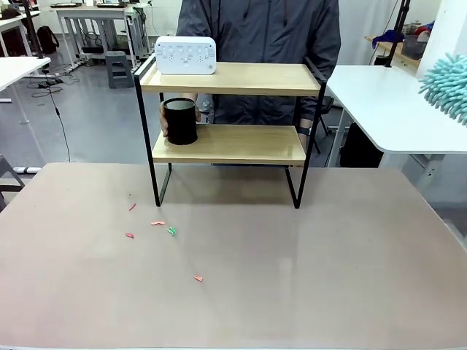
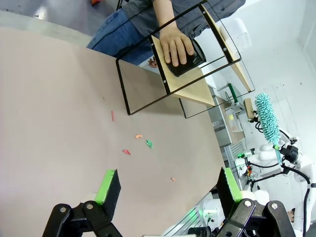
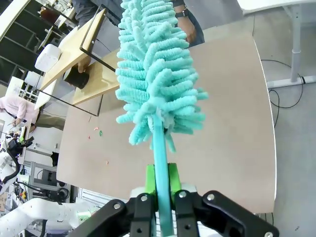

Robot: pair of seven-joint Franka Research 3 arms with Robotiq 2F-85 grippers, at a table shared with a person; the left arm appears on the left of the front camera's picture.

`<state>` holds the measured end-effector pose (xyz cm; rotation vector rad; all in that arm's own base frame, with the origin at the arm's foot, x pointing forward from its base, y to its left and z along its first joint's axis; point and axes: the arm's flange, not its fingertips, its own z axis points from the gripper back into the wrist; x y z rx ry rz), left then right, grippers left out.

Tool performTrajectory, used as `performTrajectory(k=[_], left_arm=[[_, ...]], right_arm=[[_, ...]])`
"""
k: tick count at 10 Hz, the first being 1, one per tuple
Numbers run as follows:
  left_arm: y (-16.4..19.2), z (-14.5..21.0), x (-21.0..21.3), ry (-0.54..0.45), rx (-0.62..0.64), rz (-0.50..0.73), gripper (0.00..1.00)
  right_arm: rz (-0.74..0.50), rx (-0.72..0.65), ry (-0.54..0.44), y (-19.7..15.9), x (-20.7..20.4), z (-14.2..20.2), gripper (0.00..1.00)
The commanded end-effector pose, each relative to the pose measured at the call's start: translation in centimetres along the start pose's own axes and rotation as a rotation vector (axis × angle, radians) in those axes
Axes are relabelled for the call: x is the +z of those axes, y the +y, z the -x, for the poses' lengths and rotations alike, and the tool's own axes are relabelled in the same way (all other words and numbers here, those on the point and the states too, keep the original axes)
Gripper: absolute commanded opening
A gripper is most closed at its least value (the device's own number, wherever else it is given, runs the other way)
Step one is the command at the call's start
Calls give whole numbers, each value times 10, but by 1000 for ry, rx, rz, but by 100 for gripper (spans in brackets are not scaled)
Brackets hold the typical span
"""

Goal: Clean the shelf.
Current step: Hand the Duster back to the human.

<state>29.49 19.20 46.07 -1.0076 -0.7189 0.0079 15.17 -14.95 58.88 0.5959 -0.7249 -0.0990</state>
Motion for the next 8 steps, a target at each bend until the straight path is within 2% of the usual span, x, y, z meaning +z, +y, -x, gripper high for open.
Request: performTrajectory(k=[1,2,3,4,5,6,7,8], left_arm=[[0,0,0,0,0,0,100],[-23,-2,25,-9,-72,85,100],[-61,-7,11,12,-185,182,100],[-103,-18,-18,135,-292,320,100],[-143,-21,-56,267,-383,403,100],[-173,-18,-93,357,-451,408,100],[-191,-11,-131,453,-461,467,100],[-196,2,-155,468,-426,494,100]], right_arm=[[9,-7,2,-2,1,2,13],[0,0,0,0,0,0,13],[-50,123,-13,27,12,-23,13],[-154,276,5,71,13,-44,13],[-256,465,107,123,9,-52,13],[-344,622,231,167,1,-49,13],[-380,764,396,202,-11,-29,13],[-399,831,527,214,-21,-8,13]])
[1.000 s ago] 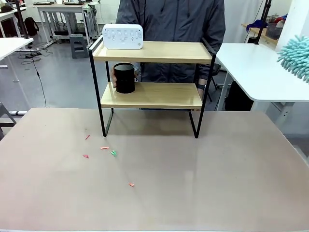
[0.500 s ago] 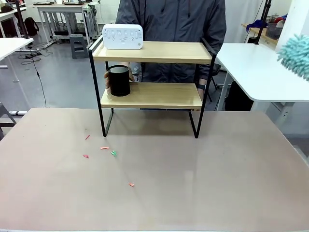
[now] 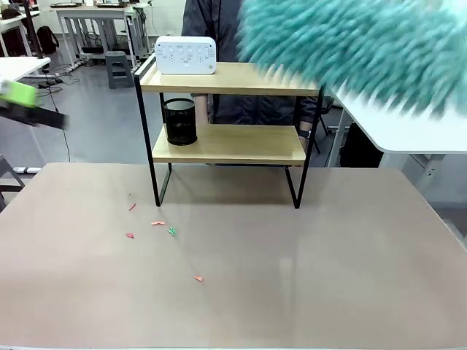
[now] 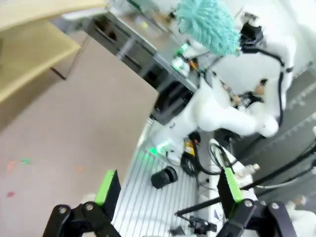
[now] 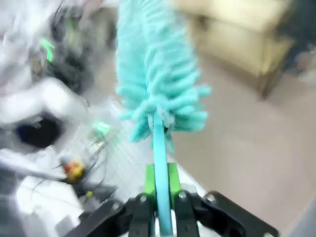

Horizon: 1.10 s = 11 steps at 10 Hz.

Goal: Clean the shelf.
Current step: Hand the Duster back to the human.

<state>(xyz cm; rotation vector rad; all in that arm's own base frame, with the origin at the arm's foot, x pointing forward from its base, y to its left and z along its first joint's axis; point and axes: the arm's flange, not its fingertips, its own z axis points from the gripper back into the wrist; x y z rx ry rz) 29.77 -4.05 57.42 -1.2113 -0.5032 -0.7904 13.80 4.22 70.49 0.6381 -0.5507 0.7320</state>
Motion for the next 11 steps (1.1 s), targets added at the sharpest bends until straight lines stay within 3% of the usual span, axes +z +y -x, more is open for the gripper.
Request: performTrajectory(k=[1,2,3,4,5,6,7,9,11], left_arm=[[30,14,5,51,95,16,100],[0,0,0,0,0,0,100],[14,1,-20,42,35,30,100],[17,10,-16,78,37,52,100],[18,0,-28,76,-21,97,100],[15,-15,-43,85,-80,104,100],[12,-32,-60,137,-136,108,100],[14,-56,-99,244,-184,121,100],[15,-72,-140,320,-204,206,100]], right_arm=[[111,131,211,-15,-6,22,13],[0,0,0,0,0,0,13],[-1,54,130,7,-19,4,13],[-35,20,164,-12,-22,0,13],[-167,78,247,-19,-43,-25,13],[-222,95,378,-17,-60,-45,13],[-325,143,487,-14,-73,-62,13],[-350,165,618,-8,-95,-75,13],[-395,184,659,-7,-116,-79,13]])
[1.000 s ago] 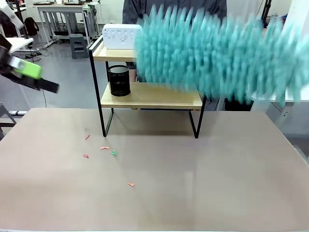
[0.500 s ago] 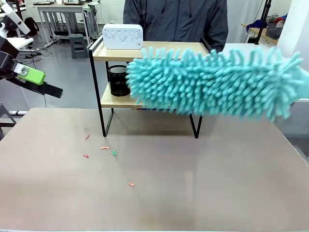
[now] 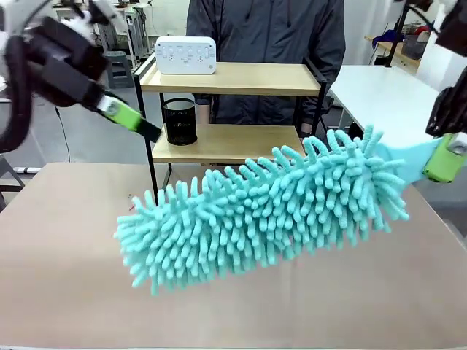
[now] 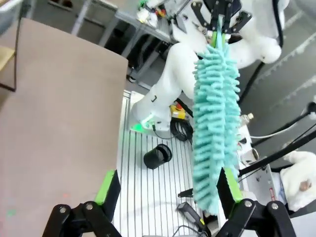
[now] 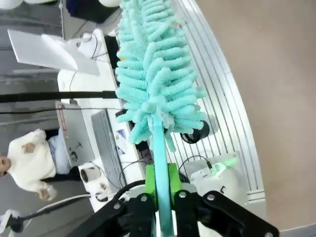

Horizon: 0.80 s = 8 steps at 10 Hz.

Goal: Clean the shelf.
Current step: Hand the Duster back to the human.

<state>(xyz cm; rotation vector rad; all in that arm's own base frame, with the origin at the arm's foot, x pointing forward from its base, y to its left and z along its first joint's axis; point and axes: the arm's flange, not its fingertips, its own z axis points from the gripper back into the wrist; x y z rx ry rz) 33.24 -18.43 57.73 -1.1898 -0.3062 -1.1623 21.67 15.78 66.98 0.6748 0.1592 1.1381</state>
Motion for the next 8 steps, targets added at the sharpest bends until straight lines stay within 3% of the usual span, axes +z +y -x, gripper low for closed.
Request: performTrajectory(k=[1,4,8], left_arm=[[14,-19,-20,66,-56,79,100],[19,-15,-62,142,-59,214,100],[-7,5,-88,185,-96,326,100]], right_arm=[[9,24,4,-7,5,-4,13],[-2,48,-84,-19,9,-9,13],[-15,10,-123,-32,3,-3,13]])
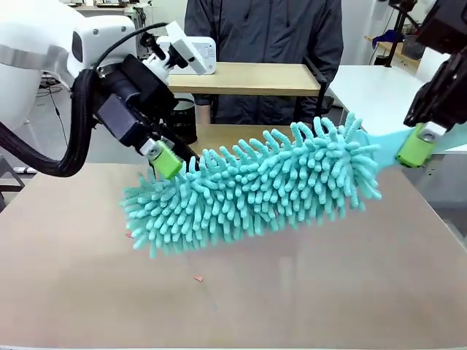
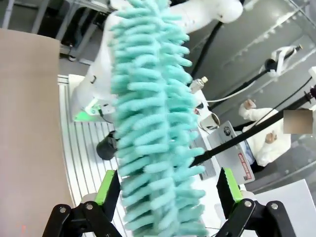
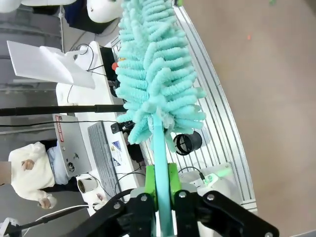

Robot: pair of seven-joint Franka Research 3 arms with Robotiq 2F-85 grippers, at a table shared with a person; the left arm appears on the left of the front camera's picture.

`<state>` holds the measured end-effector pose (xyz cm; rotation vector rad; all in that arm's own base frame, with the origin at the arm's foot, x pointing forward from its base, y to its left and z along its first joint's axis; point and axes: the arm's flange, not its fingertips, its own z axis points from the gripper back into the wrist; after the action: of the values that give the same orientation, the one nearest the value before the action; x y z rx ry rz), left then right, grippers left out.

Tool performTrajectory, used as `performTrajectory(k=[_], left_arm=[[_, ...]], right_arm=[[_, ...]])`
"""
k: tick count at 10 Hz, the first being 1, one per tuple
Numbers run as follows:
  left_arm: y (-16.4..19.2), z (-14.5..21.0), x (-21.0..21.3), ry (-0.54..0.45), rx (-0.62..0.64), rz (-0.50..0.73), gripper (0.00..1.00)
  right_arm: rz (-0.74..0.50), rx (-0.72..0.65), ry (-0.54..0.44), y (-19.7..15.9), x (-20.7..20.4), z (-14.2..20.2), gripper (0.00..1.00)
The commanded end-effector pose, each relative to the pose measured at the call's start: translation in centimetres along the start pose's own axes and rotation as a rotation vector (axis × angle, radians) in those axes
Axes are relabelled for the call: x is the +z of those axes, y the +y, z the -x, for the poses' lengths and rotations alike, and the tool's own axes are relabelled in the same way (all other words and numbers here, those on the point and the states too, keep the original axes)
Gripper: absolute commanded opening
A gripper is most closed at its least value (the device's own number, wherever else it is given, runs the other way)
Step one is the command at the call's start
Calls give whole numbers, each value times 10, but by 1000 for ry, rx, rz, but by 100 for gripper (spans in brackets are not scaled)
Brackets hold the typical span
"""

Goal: Clean the shelf.
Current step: Hand the Duster back to the human.

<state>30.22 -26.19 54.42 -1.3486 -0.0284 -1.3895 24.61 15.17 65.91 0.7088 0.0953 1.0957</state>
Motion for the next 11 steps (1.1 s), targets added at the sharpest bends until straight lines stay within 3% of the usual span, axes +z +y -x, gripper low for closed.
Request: performTrajectory(k=[1,5,6,7,8,9,10,11], left_arm=[[-12,13,-6,39,-42,21,100],[-7,16,-9,11,-31,-16,100],[-8,16,-11,15,-68,-39,40],[-8,17,-13,7,-61,-45,40],[-10,18,-13,4,-62,-39,0],[-9,18,-12,-1,-62,-33,34],[-10,18,-13,-5,-64,-36,0],[-10,19,-12,-2,-61,-42,0]], right_arm=[[-28,19,-59,-4,-5,3,13],[-45,22,-101,-2,-3,9,13],[-46,9,-111,-3,-3,11,13],[-47,4,-114,-4,-3,12,13],[-45,1,-117,-4,-3,13,13],[-47,3,-126,-5,-4,12,13],[-45,8,-129,-5,-4,12,13],[-47,3,-132,-5,-4,12,13]])
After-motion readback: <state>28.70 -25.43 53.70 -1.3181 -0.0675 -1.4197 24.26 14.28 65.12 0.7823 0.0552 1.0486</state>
